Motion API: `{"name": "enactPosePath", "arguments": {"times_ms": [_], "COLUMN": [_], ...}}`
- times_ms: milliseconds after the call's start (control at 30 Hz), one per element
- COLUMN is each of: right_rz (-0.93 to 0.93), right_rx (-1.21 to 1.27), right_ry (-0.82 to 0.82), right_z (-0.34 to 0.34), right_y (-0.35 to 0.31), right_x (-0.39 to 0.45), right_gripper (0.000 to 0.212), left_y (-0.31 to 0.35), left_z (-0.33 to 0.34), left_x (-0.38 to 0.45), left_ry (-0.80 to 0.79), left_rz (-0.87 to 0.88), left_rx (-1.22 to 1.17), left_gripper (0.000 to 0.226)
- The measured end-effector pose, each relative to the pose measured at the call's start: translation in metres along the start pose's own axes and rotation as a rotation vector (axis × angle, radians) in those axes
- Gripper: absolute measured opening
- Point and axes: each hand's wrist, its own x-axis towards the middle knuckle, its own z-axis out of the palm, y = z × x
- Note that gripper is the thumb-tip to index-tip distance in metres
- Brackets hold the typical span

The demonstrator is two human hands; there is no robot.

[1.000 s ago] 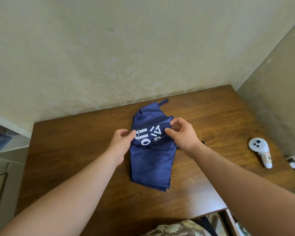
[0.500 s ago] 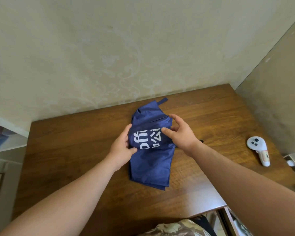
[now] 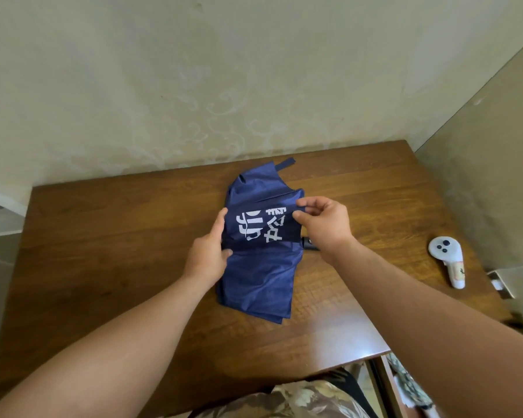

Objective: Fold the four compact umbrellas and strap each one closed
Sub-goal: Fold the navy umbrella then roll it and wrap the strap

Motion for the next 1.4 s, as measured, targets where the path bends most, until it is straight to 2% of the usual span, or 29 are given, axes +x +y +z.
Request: {"name": "enactPosePath", "arguments": {"times_ms": [100, 200, 300, 367, 500, 600, 667, 767, 867, 900, 967, 1000, 1067, 1167, 1200, 1300, 1400], "right_rz": [0.035, 0.022, -0.02, -0.04, -0.035, -0.044, -0.061, -0.11, -0.135, -0.143, -0.153, -0.154, -0.152, -0.151, -0.152, -0.123, -0.091], "right_rx": [0.059, 0.047, 0.011, -0.008, -0.018, -0.009, -0.067, -0.189, -0.221, -0.222, -0.216, -0.215, -0.214, -0.217, -0.225, -0.211, -0.157], "right_ry": [-0.002, -0.061, -0.122, -0.123, -0.092, -0.164, -0.216, -0.177, -0.119, -0.116, -0.125, -0.128, -0.144, -0.169, -0.171, -0.207, -0.188], "right_z": [0.0, 0.001, 0.001, -0.001, -0.003, -0.003, -0.003, -0.004, -0.005, -0.006, -0.006, -0.006, -0.005, -0.005, -0.006, -0.008, -0.008], "right_y": [0.006, 0.009, 0.01, 0.011, 0.012, 0.012, 0.011, 0.013, 0.011, 0.01, 0.008, 0.008, 0.009, 0.013, 0.014, 0.015, 0.015], "right_x": [-0.001, -0.003, -0.005, -0.004, -0.001, -0.003, -0.006, -0.006, -0.005, -0.005, -0.006, -0.006, -0.006, -0.006, -0.006, -0.007, -0.006], "right_gripper": [0.023, 0.026, 0.025, 0.024, 0.024, 0.035, 0.045, 0.052, 0.056, 0.06, 0.067, 0.068, 0.068, 0.063, 0.061, 0.06, 0.06], "left_y": [0.001, 0.007, 0.022, 0.029, 0.034, 0.037, 0.036, 0.036, 0.04, 0.04, 0.039, 0.038, 0.037, 0.037, 0.034, 0.033, 0.037], "left_z": [0.004, -0.002, -0.013, -0.02, -0.029, -0.031, -0.032, -0.035, -0.042, -0.044, -0.047, -0.047, -0.045, -0.045, -0.044, -0.047, -0.051], "left_x": [-0.002, -0.002, 0.004, 0.011, 0.015, 0.015, 0.017, 0.019, 0.018, 0.017, 0.014, 0.012, 0.008, 0.005, 0.005, 0.006, 0.012], "left_ry": [0.004, -0.083, -0.11, -0.055, 0.046, 0.042, 0.098, 0.186, 0.151, 0.097, -0.039, -0.099, -0.166, -0.078, -0.066, -0.175, -0.163], "left_rz": [-0.068, -0.111, -0.143, -0.158, -0.124, -0.11, -0.084, -0.07, -0.105, -0.108, -0.099, -0.089, -0.057, -0.054, -0.076, -0.192, -0.21], "left_rx": [-0.053, -0.177, -0.555, -0.726, -0.666, -0.684, -0.593, -0.521, -0.655, -0.714, -0.738, -0.702, -0.583, -0.319, -0.325, -0.635, -0.82], "left_gripper": [0.107, 0.118, 0.117, 0.1, 0.066, 0.052, 0.035, 0.024, 0.029, 0.04, 0.079, 0.095, 0.111, 0.105, 0.103, 0.1, 0.075]}}
